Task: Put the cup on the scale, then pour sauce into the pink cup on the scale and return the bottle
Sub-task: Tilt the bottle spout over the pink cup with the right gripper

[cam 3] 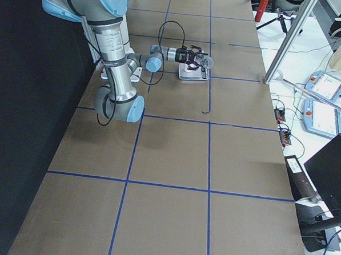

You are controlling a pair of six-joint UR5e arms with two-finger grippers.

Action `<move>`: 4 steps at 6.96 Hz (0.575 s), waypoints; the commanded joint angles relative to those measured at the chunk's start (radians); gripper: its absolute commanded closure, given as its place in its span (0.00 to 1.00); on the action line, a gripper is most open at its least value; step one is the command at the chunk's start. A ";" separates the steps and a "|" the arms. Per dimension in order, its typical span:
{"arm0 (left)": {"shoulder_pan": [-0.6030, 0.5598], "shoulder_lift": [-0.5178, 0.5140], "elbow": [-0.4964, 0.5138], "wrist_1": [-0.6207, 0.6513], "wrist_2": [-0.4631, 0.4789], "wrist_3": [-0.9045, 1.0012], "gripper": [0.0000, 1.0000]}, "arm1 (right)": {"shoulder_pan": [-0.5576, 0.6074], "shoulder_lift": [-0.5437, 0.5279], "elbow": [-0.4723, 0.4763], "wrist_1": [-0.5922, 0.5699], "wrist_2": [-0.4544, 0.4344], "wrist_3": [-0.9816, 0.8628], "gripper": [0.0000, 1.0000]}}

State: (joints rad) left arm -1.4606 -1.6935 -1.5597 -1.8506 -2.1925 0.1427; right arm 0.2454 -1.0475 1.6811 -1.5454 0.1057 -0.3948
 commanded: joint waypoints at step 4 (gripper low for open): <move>-0.003 0.000 0.017 -0.006 -0.001 0.000 0.00 | -0.060 -0.029 0.038 0.007 -0.050 -0.029 1.00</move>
State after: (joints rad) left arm -1.4634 -1.6935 -1.5438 -1.8559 -2.1936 0.1426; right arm 0.1938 -1.0655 1.7179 -1.5387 0.0619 -0.4231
